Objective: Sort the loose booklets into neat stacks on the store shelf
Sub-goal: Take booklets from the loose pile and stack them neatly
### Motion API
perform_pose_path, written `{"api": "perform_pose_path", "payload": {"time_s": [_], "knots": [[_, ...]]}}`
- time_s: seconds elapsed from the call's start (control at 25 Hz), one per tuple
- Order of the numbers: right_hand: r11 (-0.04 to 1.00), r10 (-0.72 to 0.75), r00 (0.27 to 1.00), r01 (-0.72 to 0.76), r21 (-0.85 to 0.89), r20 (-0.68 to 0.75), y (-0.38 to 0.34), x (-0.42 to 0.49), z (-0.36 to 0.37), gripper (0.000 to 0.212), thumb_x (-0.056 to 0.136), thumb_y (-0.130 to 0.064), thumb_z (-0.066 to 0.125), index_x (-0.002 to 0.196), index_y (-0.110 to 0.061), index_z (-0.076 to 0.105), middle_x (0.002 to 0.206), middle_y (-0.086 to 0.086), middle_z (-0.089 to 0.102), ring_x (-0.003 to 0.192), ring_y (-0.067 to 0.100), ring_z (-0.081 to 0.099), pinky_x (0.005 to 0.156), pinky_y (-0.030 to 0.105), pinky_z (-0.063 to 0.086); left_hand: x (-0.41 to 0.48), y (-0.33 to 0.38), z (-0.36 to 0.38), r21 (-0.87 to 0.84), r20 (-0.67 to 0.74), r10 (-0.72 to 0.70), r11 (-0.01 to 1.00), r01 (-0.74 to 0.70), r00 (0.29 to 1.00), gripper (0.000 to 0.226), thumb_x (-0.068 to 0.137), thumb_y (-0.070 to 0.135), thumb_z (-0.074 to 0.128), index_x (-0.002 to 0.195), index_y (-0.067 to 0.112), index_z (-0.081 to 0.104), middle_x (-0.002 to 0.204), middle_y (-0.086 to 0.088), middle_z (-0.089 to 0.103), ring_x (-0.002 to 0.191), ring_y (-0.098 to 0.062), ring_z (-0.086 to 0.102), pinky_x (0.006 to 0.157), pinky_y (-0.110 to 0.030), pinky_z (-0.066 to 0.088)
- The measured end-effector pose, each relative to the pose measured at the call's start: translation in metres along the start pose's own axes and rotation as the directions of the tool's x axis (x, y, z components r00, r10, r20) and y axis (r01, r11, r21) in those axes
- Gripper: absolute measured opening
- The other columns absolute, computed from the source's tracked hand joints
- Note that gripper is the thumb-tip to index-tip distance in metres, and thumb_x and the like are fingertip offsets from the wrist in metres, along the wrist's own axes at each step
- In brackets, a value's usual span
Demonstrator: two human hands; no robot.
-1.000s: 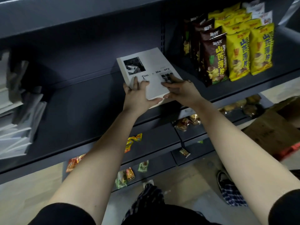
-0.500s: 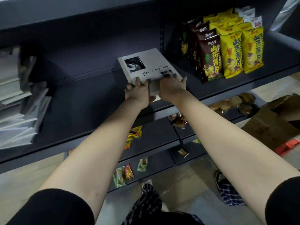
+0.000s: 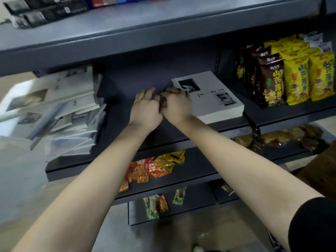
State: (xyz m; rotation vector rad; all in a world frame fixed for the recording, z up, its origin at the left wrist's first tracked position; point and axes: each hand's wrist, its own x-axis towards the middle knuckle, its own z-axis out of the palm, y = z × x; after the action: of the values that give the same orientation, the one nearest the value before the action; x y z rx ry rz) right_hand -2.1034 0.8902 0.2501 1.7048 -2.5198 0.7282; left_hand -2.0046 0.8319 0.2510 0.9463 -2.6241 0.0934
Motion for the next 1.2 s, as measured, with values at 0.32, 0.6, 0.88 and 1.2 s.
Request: {"api": "perform_pose_path", "payload": {"time_s": [0.32,0.6,0.88,1.2], "knots": [[0.968,-0.185,0.97,0.208,0.143,-0.159,-0.146,0.034,0.025,0.044,0.088,-0.015,0.045,0.13,-0.023,0.053,0.139,0.001,0.047,0.125,0.025,0.04,0.104,0.035,0.029,-0.047,-0.133,-0.071,0.057,-0.171,-0.087,0.994,0.098,0.981,0.041,0.083,0.01,0.05,0.122,0.003,0.059,0.134,-0.021,0.051,0.127,-0.039,0.042,0.114,-0.046,0.023],[0.946,-0.28,0.946,0.301,0.124,-0.164,-0.225,0.054,0.051,0.046,0.086,-0.025,0.045,0.132,-0.023,0.052,0.143,0.003,0.043,0.127,0.032,0.04,0.103,0.039,0.035,-0.093,-0.241,-0.103,0.129,-0.134,-0.239,0.958,0.256,0.962,0.073,0.078,0.054,0.024,0.132,0.011,0.05,0.139,-0.01,0.047,0.129,-0.03,0.039,0.111,-0.043,0.024],[0.963,-0.195,0.955,0.229,-0.139,0.224,-0.251,0.072,0.075,0.053,0.093,-0.034,0.038,0.145,-0.032,0.027,0.155,0.005,0.016,0.138,0.044,0.012,0.112,0.051,0.012,-0.104,-0.315,-0.088,0.06,0.08,-0.3,0.953,0.296,0.951,0.057,0.09,0.047,0.037,0.143,0.028,0.035,0.131,-0.011,0.047,0.124,-0.036,0.04,0.101,-0.044,0.036],[0.967,-0.228,0.962,0.241,-0.081,0.15,-0.214,0.081,0.065,0.046,0.092,-0.028,0.053,0.136,-0.04,0.042,0.148,0.0,0.036,0.128,0.034,0.034,0.105,0.044,0.036,-0.094,-0.329,-0.08,-0.054,0.041,-0.249,0.966,0.251,0.968,0.046,0.091,0.041,0.045,0.134,0.025,0.046,0.116,-0.011,0.058,0.114,-0.037,0.044,0.099,-0.043,0.038]]}}
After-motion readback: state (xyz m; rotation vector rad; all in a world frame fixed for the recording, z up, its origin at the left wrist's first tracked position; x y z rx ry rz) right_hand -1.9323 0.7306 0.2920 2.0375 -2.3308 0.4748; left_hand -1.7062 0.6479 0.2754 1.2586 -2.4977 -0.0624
